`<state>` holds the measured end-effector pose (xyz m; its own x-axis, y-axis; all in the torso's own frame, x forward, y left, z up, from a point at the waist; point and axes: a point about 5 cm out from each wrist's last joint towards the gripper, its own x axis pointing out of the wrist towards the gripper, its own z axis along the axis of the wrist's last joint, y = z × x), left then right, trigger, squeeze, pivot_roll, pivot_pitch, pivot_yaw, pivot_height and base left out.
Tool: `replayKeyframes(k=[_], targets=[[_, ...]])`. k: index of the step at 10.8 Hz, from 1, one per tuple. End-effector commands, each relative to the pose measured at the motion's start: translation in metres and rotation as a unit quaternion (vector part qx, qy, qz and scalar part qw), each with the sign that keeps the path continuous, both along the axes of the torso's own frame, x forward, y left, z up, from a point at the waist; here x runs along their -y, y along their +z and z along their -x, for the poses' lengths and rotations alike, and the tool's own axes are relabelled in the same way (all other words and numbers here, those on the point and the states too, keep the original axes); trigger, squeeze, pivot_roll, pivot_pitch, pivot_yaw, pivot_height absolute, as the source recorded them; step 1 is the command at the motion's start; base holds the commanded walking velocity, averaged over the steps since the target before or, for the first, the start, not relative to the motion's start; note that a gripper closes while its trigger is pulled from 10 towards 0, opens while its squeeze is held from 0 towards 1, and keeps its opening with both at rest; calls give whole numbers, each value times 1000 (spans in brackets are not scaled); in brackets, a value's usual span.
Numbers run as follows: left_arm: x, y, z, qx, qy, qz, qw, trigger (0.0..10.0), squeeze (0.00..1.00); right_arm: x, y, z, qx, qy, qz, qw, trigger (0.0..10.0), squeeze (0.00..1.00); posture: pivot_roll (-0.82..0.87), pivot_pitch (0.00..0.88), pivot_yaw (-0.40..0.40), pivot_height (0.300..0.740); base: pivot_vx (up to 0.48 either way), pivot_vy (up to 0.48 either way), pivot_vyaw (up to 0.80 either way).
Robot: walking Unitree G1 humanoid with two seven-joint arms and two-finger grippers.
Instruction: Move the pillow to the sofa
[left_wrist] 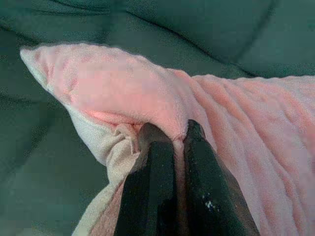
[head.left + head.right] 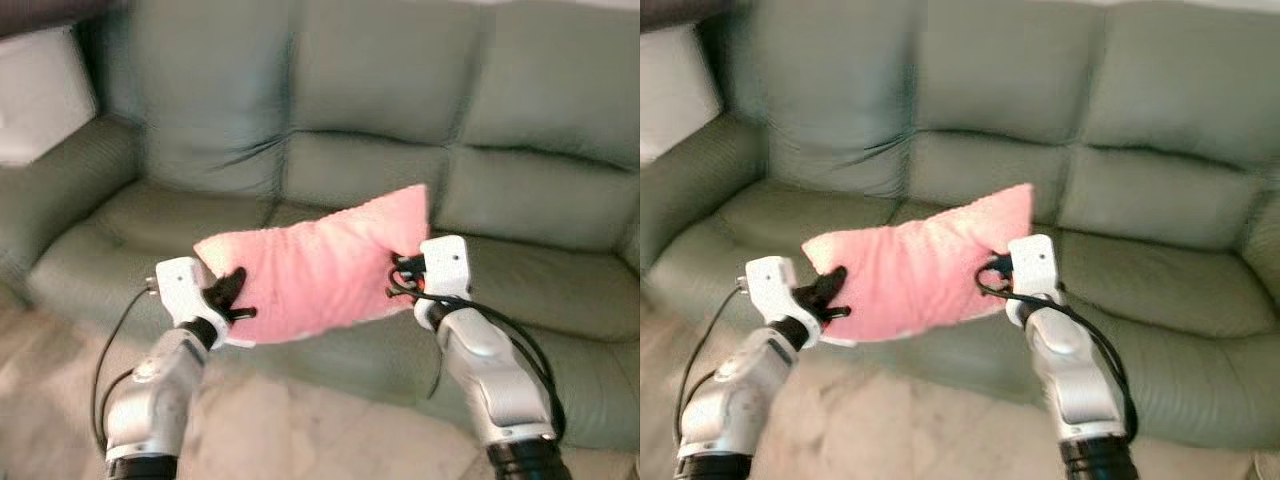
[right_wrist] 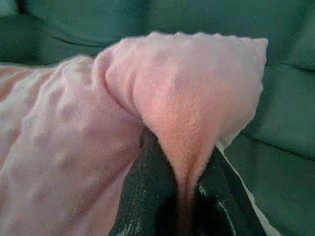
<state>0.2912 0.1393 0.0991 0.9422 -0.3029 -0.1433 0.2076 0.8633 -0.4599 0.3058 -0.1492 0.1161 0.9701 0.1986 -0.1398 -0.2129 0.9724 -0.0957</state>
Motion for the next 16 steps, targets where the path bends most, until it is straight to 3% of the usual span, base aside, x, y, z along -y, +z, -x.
replayKeyframes(k=[1,6,9,16], targets=[[-2,0,2,3,-9,-6,1000,10000,0,-6,7,-3,15,8,-6,1000,10000,0,-193,40,-19,740,368,307,0],[4,-3,4,-10,-29,-9,999,10000,0,-6,6,-3,10,-2,-9,1000,10000,0,-192,38,-15,740,323,167,0],[14,-4,7,-12,-54,-12,998,10000,0,-6,4,-3,4,-5,-10,1000,10000,0,-190,39,-13,740,0,0,-775],[16,-2,7,-2,-62,-8,998,10000,0,-7,5,-4,10,-4,-13,1000,10000,0,-194,41,-15,740,0,0,-662]])
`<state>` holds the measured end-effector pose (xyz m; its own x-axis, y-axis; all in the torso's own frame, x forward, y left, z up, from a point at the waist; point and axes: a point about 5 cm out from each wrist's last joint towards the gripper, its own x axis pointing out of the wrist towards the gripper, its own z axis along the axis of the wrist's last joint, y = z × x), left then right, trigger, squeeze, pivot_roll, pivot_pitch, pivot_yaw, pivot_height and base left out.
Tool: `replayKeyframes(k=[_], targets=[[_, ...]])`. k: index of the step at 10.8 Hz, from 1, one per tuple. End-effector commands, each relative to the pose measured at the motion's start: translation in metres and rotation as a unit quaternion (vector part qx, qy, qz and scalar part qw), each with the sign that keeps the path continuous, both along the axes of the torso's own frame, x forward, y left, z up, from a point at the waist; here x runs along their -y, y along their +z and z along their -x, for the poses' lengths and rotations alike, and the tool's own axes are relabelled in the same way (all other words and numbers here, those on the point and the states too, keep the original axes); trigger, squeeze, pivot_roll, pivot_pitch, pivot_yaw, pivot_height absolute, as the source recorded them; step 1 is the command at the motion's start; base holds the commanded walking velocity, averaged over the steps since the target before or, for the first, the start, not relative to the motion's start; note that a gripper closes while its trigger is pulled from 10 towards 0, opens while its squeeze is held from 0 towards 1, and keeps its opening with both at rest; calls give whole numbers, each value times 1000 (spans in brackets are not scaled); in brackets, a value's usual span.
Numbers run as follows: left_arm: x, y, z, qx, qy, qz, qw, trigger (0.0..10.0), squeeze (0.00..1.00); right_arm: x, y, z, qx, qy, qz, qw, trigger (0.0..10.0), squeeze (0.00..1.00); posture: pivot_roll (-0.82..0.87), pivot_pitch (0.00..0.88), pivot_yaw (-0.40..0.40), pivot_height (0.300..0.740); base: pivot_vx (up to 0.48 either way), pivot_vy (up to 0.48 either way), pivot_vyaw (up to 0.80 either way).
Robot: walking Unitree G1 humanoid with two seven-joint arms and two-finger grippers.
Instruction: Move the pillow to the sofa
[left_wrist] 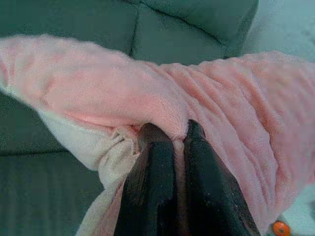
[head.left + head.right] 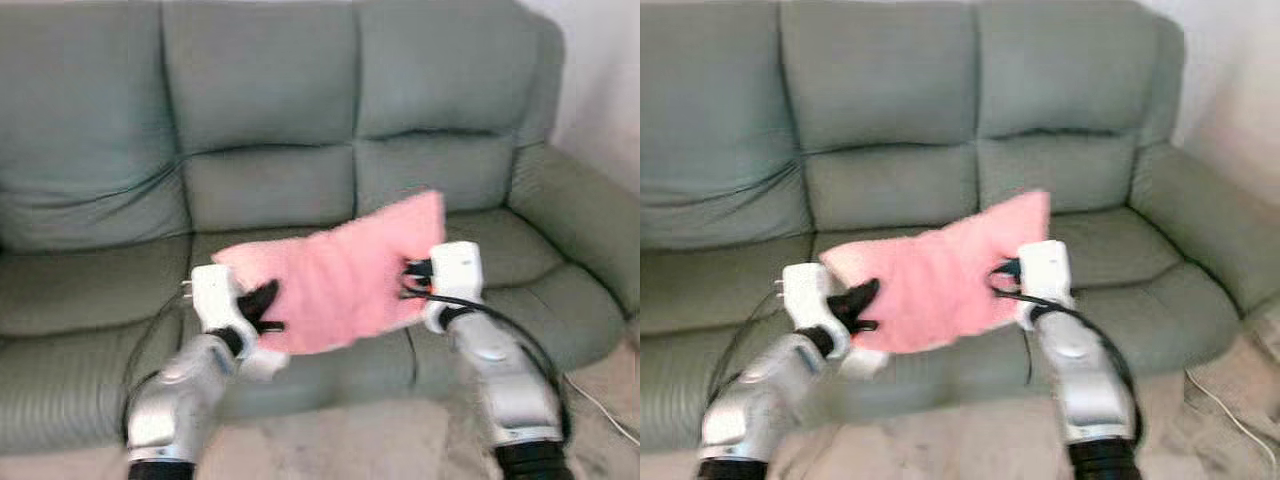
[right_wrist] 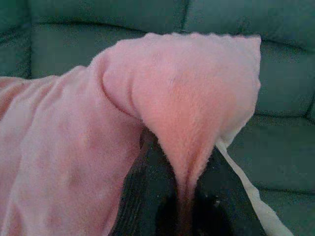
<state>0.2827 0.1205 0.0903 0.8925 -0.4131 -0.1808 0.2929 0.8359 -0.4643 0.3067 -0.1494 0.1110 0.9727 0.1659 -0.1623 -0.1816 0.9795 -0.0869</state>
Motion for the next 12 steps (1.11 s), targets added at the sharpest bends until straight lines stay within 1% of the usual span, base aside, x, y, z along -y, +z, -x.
replayKeyframes(k=[1,2,10,12], targets=[[-2,7,-1,20,-2,0,1000,10000,0,-7,10,-3,22,13,-9,1000,10000,0,-194,42,-16,740,0,0,0],[-2,8,-1,24,-3,4,1000,10000,0,-7,11,-3,23,14,-7,1000,10000,0,-194,42,-16,740,251,0,0],[0,6,1,21,-15,1,1000,10000,0,-9,9,-3,21,17,-3,1000,10000,0,-195,40,-16,740,480,0,0],[3,0,3,-2,-27,-6,1000,10000,0,-10,9,-3,20,18,-3,1000,10000,0,-194,41,-16,740,0,0,0]])
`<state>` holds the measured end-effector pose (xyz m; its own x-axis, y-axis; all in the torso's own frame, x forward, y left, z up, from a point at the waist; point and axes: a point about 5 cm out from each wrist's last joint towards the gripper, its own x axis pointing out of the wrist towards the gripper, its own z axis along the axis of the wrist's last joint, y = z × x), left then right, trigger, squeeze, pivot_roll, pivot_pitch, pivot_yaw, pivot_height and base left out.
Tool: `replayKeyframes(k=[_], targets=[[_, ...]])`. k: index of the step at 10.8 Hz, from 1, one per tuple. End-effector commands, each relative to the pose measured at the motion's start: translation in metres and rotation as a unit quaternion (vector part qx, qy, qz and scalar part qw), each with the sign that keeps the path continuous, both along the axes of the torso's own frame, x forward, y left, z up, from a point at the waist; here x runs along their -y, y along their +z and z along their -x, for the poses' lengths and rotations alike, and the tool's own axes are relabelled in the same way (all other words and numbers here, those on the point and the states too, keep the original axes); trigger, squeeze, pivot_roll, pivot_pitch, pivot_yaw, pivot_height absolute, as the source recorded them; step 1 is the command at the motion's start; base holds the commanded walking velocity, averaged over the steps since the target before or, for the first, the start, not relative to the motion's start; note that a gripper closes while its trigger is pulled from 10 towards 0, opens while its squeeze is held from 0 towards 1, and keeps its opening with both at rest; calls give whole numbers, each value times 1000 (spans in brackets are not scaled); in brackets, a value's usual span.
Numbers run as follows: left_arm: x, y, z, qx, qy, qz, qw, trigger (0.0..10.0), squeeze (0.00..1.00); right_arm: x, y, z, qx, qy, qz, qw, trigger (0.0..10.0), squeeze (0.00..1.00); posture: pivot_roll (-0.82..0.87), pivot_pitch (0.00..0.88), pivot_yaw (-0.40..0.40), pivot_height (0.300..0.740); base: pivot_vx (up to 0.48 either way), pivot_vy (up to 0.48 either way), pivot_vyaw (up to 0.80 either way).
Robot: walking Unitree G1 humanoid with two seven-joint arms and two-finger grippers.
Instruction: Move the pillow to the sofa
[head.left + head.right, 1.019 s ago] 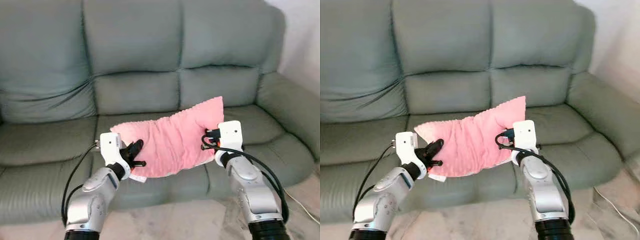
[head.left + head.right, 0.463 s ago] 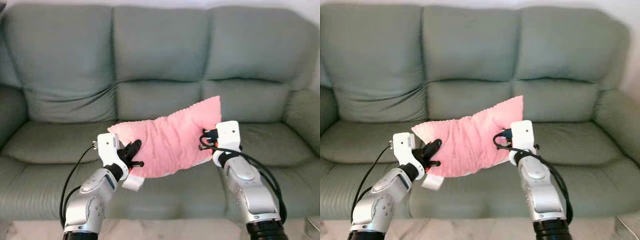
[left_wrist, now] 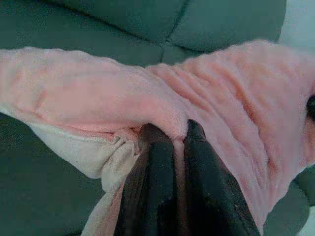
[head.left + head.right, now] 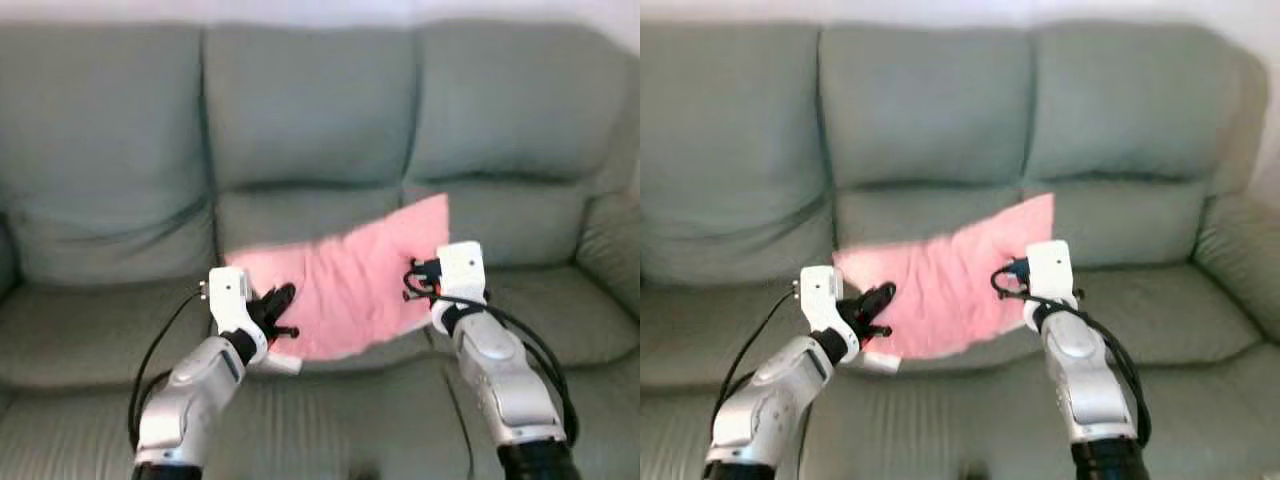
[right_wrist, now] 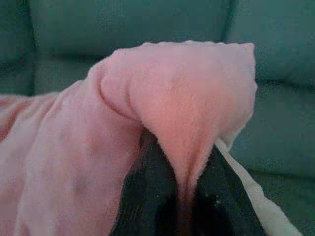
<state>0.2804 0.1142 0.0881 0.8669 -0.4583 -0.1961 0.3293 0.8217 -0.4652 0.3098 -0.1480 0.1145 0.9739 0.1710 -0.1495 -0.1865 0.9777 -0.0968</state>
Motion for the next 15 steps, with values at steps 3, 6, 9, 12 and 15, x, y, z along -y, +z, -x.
replayKeyframes(k=[3,6,9,12,15], targets=[[-1,-1,2,-4,-9,-12,1000,10000,0,-9,4,0,10,15,-5,1000,10000,0,-195,40,-16,740,0,0,0],[0,-1,2,-2,-14,-16,1000,10000,0,-9,4,-1,11,14,-5,1000,10000,0,-195,35,-15,740,0,0,0],[-1,0,2,3,-14,-18,1000,10000,0,-9,5,-1,11,14,-5,1000,10000,0,-194,34,-13,740,0,0,0],[1,-10,4,-25,-27,-34,999,10000,0,-10,2,0,7,15,-6,1000,10000,0,-190,38,-13,740,0,0,0],[3,-25,-6,-30,-53,-86,994,10000,0,5,-16,4,-31,-25,0,999,10000,0,-190,61,0,740,0,0,0]])
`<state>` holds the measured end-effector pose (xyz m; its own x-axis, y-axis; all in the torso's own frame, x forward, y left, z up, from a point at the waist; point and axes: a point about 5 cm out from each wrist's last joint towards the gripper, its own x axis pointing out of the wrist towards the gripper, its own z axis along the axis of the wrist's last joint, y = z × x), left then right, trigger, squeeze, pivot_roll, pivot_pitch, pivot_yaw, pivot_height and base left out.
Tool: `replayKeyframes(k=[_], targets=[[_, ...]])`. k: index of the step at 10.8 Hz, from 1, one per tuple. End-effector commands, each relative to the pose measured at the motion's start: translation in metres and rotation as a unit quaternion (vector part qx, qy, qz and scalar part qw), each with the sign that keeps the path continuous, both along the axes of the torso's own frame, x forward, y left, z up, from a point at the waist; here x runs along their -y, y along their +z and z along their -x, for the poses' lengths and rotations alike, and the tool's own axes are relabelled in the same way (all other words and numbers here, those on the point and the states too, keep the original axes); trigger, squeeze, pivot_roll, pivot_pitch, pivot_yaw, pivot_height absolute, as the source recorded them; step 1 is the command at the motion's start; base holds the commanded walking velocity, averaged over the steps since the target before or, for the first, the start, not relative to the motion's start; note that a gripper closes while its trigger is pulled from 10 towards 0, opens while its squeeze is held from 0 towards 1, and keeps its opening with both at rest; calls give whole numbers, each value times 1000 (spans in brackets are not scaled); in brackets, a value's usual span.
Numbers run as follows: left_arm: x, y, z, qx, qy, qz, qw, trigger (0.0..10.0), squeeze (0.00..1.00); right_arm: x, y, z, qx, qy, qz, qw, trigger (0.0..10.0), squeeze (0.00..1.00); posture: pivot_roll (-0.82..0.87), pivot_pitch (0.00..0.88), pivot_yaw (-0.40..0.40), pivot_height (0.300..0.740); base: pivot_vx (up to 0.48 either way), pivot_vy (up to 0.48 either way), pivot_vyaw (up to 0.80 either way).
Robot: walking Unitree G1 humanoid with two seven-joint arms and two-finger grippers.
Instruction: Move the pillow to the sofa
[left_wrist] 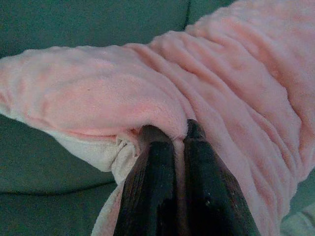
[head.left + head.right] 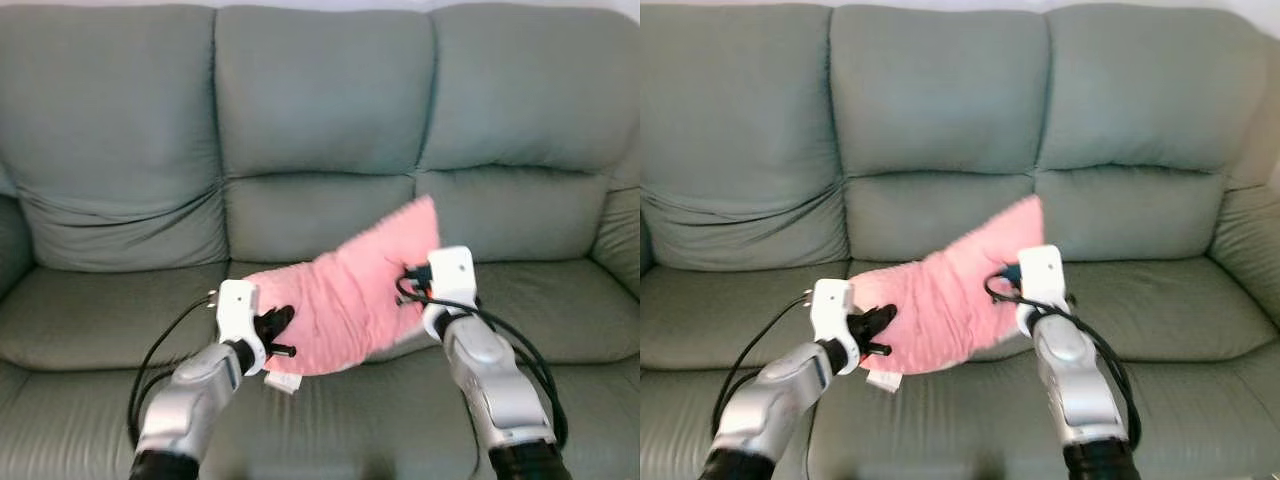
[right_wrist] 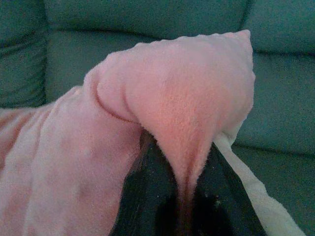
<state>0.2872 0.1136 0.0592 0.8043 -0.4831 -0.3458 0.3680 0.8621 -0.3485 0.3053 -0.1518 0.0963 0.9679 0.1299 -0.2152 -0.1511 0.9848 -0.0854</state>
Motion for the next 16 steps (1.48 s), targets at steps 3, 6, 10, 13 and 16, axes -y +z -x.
replayKeyframes(k=[3,6,10,13,16], targets=[[0,-8,-16,29,2,-41,999,10000,0,31,-25,11,-49,-75,7,996,10000,0,-203,140,51,740,0,0,0],[-1,-30,-15,23,28,-67,997,10000,0,50,-50,35,-80,-108,25,991,10000,0,-239,244,87,740,0,0,0],[-5,-29,-27,36,121,3,992,10000,0,47,-32,35,-16,-98,-19,995,10000,0,-259,323,83,740,0,0,0],[3,-2,-52,80,165,50,982,10000,0,43,-4,13,74,-68,-11,995,10000,0,-256,344,63,740,0,0,0],[-14,7,-61,91,197,50,975,10000,0,33,-6,1,80,-40,-11,996,10000,0,-262,364,55,740,0,0,0]])
